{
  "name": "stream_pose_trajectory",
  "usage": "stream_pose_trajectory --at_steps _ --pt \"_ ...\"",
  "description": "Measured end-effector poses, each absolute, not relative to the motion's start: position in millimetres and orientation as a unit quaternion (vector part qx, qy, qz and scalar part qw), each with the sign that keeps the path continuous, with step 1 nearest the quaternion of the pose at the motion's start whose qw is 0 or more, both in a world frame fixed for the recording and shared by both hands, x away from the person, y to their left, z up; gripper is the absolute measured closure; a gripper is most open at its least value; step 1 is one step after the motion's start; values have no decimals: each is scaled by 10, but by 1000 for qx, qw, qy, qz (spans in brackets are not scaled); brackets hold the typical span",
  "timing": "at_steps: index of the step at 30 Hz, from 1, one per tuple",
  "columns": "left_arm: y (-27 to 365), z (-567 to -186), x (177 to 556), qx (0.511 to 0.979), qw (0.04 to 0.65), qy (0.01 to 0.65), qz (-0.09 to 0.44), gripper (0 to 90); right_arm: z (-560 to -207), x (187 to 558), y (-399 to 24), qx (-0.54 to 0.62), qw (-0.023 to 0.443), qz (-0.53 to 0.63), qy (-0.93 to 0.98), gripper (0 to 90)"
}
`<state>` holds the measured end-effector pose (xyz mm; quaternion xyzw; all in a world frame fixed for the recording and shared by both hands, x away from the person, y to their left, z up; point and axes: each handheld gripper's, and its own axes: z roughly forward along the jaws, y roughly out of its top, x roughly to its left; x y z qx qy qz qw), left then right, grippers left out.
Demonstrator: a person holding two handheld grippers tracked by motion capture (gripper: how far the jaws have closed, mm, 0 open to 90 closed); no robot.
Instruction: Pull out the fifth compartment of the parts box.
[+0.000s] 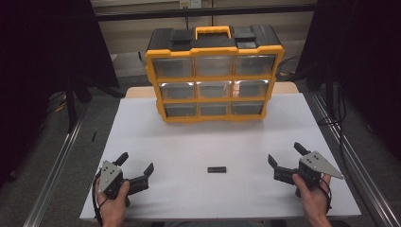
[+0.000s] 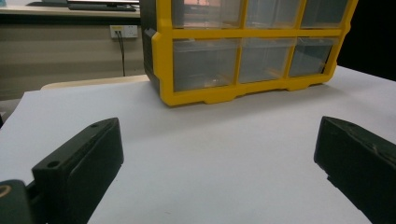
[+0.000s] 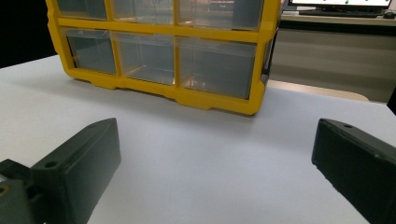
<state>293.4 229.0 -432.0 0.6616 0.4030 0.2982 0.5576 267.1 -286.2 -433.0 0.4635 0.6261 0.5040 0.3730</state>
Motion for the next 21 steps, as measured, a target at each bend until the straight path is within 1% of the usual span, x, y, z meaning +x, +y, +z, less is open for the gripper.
stream_pose_trajectory --at_steps 21 --pt "2295 -4314 2920 659 562 403 296 16 -4336 2706 -2773 450 364 514 633 4"
